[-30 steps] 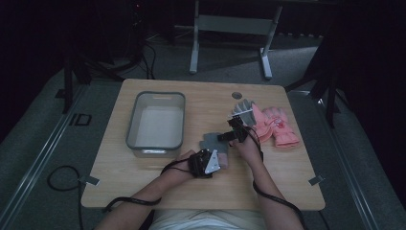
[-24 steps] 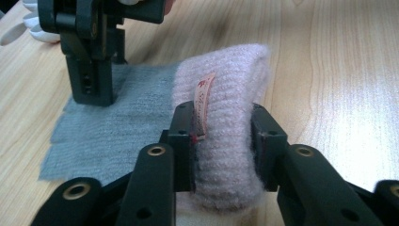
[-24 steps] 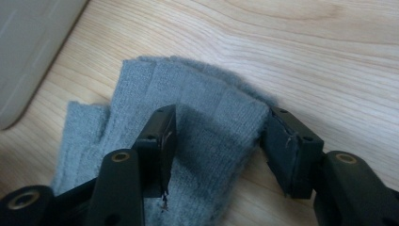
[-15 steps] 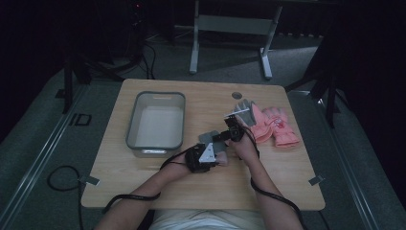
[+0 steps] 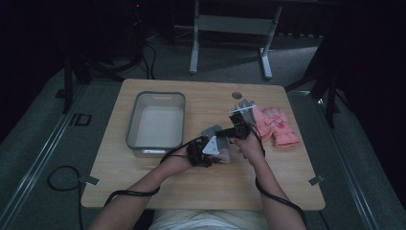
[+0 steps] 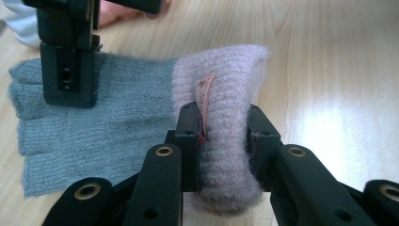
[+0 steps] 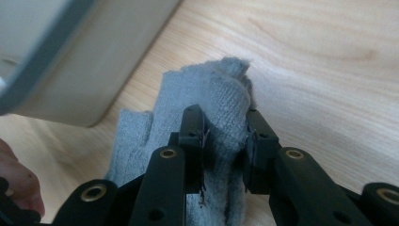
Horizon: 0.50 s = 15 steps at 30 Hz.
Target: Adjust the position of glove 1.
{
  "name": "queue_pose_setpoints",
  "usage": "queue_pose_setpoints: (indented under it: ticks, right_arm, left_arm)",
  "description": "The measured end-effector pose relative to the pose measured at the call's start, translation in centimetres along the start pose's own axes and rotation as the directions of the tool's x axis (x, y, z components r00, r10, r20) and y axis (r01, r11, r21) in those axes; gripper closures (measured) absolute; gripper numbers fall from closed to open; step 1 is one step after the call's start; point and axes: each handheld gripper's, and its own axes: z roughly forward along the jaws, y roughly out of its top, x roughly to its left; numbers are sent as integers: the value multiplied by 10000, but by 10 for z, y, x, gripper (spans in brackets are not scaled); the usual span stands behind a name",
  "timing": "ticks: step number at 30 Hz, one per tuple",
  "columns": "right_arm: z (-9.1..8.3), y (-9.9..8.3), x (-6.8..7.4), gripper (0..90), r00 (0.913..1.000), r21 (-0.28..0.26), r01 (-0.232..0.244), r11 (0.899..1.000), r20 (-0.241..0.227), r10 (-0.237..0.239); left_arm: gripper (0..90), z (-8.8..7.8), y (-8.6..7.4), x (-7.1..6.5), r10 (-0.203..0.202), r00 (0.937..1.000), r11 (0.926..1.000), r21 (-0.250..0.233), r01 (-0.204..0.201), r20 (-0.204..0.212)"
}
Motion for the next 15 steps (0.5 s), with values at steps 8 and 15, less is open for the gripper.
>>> queue_pose_setpoints:
  ticks: [8, 15]
  right_arm:
    - [-29, 11, 13, 733, 9995, -798, 221, 9966, -191, -237]
    - [-36, 26, 28, 733, 9976, -989, 675, 9928, -94, -688]
  left_arm:
    - [712, -29, 16, 8, 282, 9993, 9992, -271, -288, -237]
    - [712, -47, 16, 17, 329, 9986, 9991, -256, -340, -408]
